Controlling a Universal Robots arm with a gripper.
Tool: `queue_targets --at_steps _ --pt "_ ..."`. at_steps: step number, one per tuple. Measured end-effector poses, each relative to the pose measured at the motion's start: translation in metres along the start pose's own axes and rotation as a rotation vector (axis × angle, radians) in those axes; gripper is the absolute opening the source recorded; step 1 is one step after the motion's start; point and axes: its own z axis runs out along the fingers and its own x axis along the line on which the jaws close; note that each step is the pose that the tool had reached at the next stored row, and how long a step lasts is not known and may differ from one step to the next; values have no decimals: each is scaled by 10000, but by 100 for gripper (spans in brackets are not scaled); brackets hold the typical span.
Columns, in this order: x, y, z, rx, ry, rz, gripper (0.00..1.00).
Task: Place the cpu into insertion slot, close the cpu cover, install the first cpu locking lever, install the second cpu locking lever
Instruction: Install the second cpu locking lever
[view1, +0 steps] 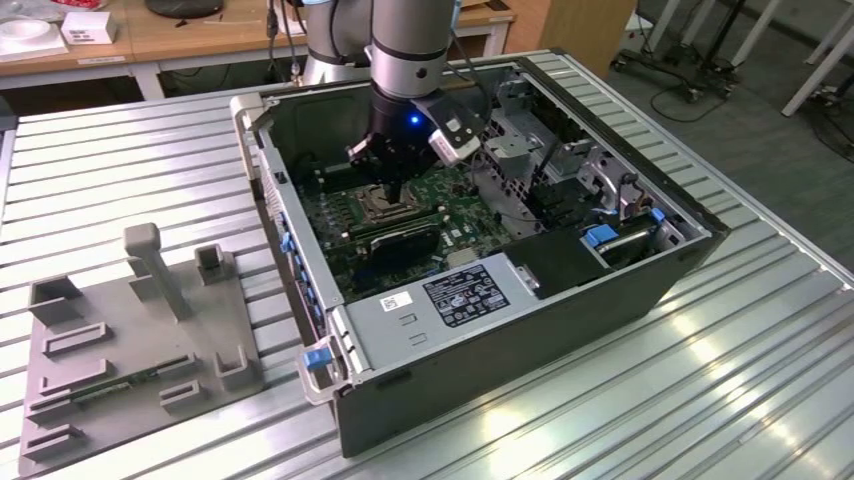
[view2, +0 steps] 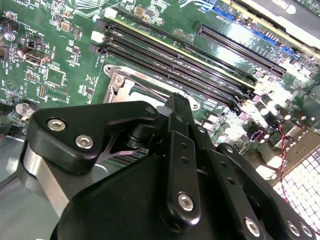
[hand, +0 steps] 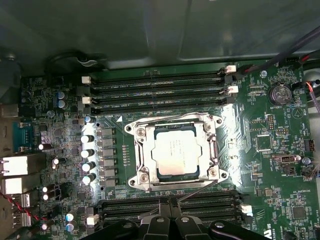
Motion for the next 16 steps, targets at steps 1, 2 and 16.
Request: queue_targets --at_steps 1,2,16 --pt "1 0 1 0 0 0 11" --pt "4 0 7 -5 -6 1 11" --pt "29 -9 116 0 -13 0 11"
